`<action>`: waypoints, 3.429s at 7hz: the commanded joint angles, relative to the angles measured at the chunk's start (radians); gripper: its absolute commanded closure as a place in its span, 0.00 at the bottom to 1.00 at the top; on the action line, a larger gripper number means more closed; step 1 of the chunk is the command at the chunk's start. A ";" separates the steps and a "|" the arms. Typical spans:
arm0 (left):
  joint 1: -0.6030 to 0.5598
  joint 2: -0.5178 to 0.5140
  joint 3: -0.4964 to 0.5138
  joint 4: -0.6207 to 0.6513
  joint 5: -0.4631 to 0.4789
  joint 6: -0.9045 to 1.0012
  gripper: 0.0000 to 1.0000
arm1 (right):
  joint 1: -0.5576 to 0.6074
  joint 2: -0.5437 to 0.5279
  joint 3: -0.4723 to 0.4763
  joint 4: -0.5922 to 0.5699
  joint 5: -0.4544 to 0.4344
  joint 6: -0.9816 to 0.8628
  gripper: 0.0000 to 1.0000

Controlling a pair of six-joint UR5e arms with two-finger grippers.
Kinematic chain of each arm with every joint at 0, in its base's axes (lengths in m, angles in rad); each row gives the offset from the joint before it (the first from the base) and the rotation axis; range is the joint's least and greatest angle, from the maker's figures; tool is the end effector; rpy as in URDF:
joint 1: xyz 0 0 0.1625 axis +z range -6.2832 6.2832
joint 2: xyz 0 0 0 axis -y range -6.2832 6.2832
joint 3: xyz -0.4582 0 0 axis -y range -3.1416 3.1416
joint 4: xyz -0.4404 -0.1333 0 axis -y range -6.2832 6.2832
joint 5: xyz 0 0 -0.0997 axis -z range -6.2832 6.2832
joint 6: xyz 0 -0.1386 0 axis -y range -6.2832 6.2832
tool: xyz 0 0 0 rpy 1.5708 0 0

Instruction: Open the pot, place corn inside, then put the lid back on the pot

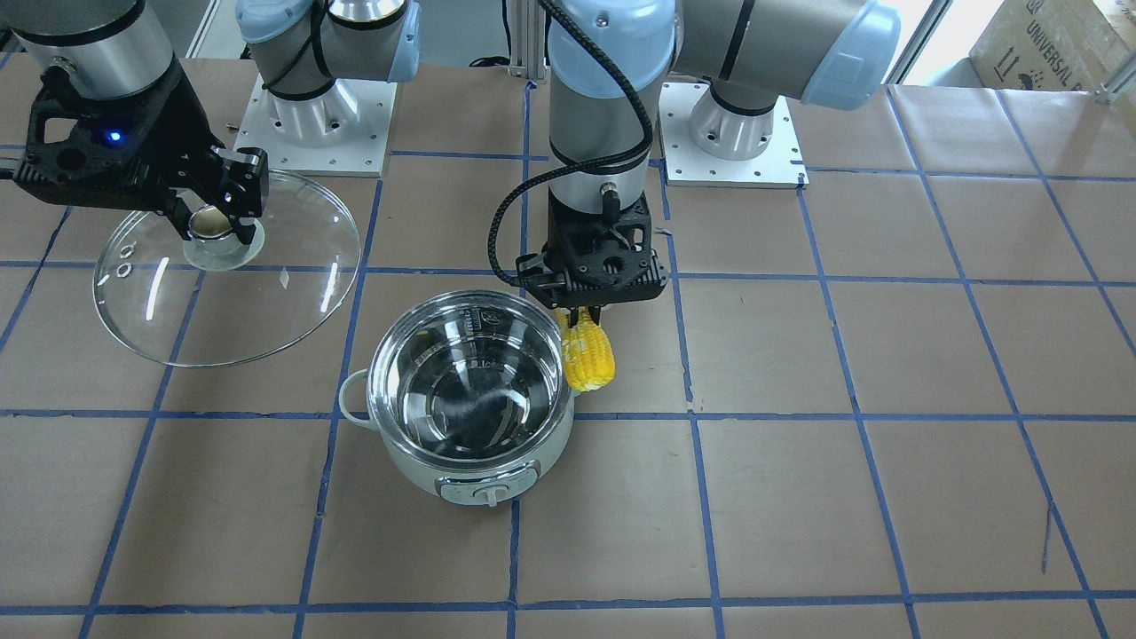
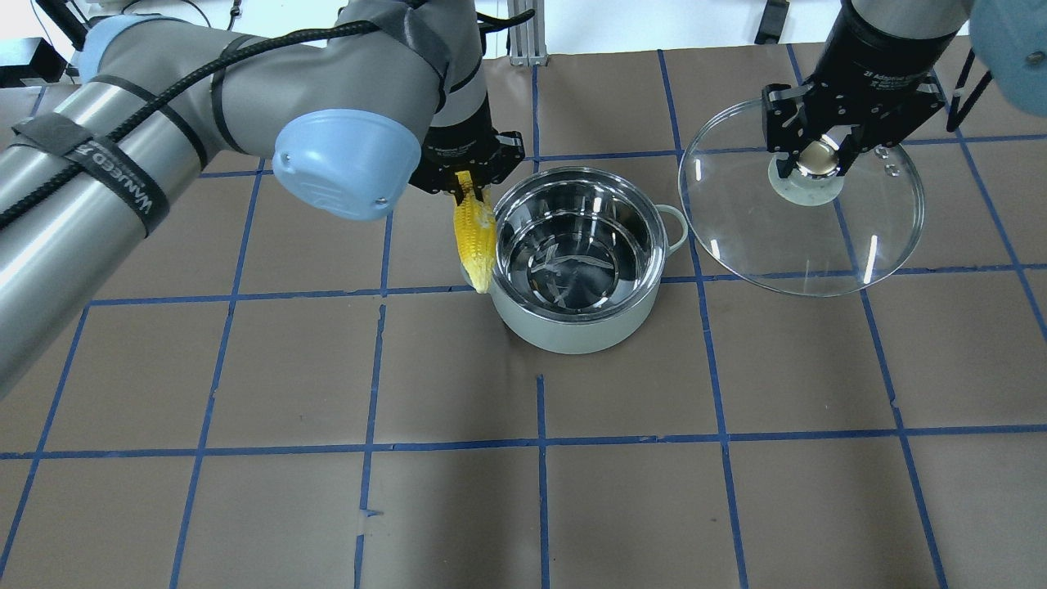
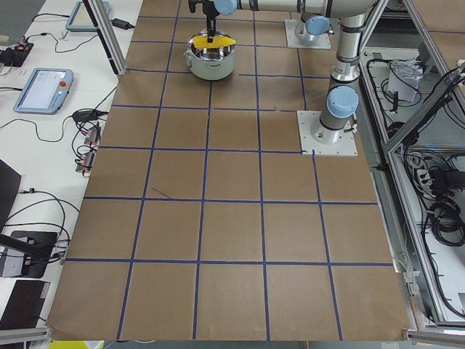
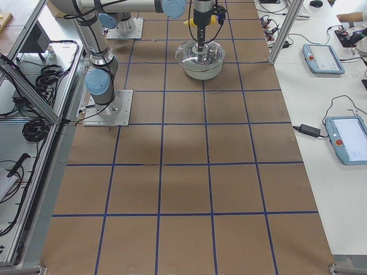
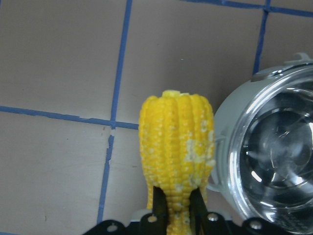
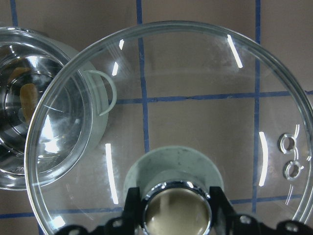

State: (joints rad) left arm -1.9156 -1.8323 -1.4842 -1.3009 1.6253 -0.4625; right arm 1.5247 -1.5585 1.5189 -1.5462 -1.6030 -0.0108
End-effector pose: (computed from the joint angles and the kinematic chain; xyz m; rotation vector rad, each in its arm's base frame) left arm -0.3430 -0.5829 0.4002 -0.1878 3.1185 -0.1700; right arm 0.1035 -0.5528 0.5011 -0.0552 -3.1084 0.0219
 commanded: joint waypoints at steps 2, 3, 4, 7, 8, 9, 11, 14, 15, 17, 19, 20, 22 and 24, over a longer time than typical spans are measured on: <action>-0.058 -0.074 0.013 0.076 -0.007 -0.015 0.82 | 0.000 0.000 0.000 0.000 0.000 0.000 0.68; -0.066 -0.096 0.024 0.100 -0.010 -0.028 0.82 | 0.000 0.000 0.001 0.000 0.000 0.000 0.68; -0.077 -0.122 0.065 0.098 -0.016 -0.031 0.82 | 0.000 0.000 0.001 0.000 0.000 0.000 0.69; -0.092 -0.191 0.157 0.061 -0.030 -0.061 0.82 | 0.000 0.000 0.003 0.000 0.000 0.000 0.69; -0.095 -0.199 0.156 0.060 -0.051 -0.062 0.82 | 0.000 0.000 0.003 0.000 0.000 0.000 0.69; -0.095 -0.205 0.154 0.060 -0.053 -0.067 0.82 | 0.000 0.000 0.003 0.000 0.000 0.000 0.68; -0.095 -0.226 0.154 0.060 -0.073 -0.102 0.82 | 0.000 0.000 0.003 0.000 0.000 0.000 0.69; -0.095 -0.234 0.150 0.063 -0.061 -0.139 0.05 | -0.001 0.000 0.003 0.000 0.000 0.000 0.69; -0.095 -0.232 0.147 0.061 -0.061 -0.153 0.00 | -0.001 0.000 0.001 0.000 0.000 0.000 0.69; -0.094 -0.232 0.143 0.060 -0.061 -0.151 0.00 | -0.001 0.000 0.003 0.000 0.000 0.000 0.69; -0.080 -0.219 0.143 0.055 -0.062 -0.122 0.00 | -0.001 0.000 0.003 0.000 0.001 0.000 0.69; -0.050 -0.203 0.140 0.054 -0.050 0.048 0.00 | -0.001 0.000 0.003 0.000 0.000 0.000 0.69; 0.048 -0.133 0.058 0.052 -0.036 0.262 0.00 | 0.000 -0.002 0.003 0.000 0.000 0.002 0.69; 0.154 0.008 -0.074 0.051 -0.039 0.365 0.00 | 0.067 0.005 -0.002 -0.012 0.001 0.065 0.69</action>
State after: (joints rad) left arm -1.8238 -1.9052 -1.4814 -1.2492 1.5867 -0.1653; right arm 1.5455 -1.5589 1.5186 -1.5491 -1.6027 0.0118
